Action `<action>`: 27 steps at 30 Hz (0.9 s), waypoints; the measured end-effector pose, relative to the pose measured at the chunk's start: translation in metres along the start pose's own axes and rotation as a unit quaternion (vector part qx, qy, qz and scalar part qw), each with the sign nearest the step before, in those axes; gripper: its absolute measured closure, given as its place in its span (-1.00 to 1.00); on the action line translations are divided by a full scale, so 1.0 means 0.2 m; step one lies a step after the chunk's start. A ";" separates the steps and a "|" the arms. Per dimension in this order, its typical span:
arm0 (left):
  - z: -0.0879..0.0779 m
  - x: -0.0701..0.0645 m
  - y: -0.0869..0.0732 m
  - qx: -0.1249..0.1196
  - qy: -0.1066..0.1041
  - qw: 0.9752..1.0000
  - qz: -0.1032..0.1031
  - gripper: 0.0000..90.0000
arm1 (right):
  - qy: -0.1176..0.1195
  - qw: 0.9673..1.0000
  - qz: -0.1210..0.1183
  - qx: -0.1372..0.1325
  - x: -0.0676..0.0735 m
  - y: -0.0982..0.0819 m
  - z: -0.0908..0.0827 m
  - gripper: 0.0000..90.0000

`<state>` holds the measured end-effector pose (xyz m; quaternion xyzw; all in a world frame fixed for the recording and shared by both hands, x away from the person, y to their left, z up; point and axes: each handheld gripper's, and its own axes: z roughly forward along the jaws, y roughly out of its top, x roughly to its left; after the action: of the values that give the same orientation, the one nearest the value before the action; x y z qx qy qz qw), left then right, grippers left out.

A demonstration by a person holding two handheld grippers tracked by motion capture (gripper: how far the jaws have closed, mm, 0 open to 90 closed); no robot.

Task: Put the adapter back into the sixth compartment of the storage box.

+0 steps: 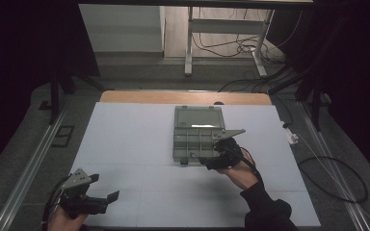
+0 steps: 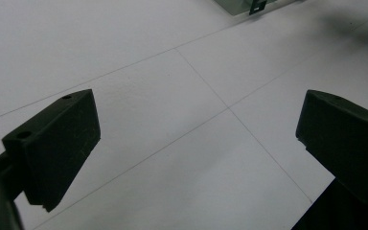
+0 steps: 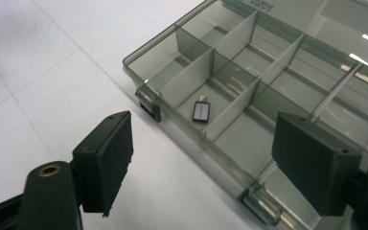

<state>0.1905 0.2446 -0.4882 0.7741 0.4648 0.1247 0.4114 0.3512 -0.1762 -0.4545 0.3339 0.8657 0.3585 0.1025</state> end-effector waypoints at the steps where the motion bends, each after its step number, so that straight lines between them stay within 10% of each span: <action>1: 0.00 0.00 0.00 0.000 0.000 1.000 0.000 -0.96 | 0.000 1.000 0.001 0.000 0.00 -0.01 -0.01 -0.52; 27: 0.00 0.00 0.00 -0.001 0.000 1.000 -0.001 -0.96 | 0.010 1.000 0.020 -0.006 -0.01 -0.17 -0.18 -0.89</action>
<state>0.1907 0.2448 -0.4881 0.7732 0.4656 0.1242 0.4122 0.3206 -0.2139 -0.4520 0.3466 0.8579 0.3689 0.0889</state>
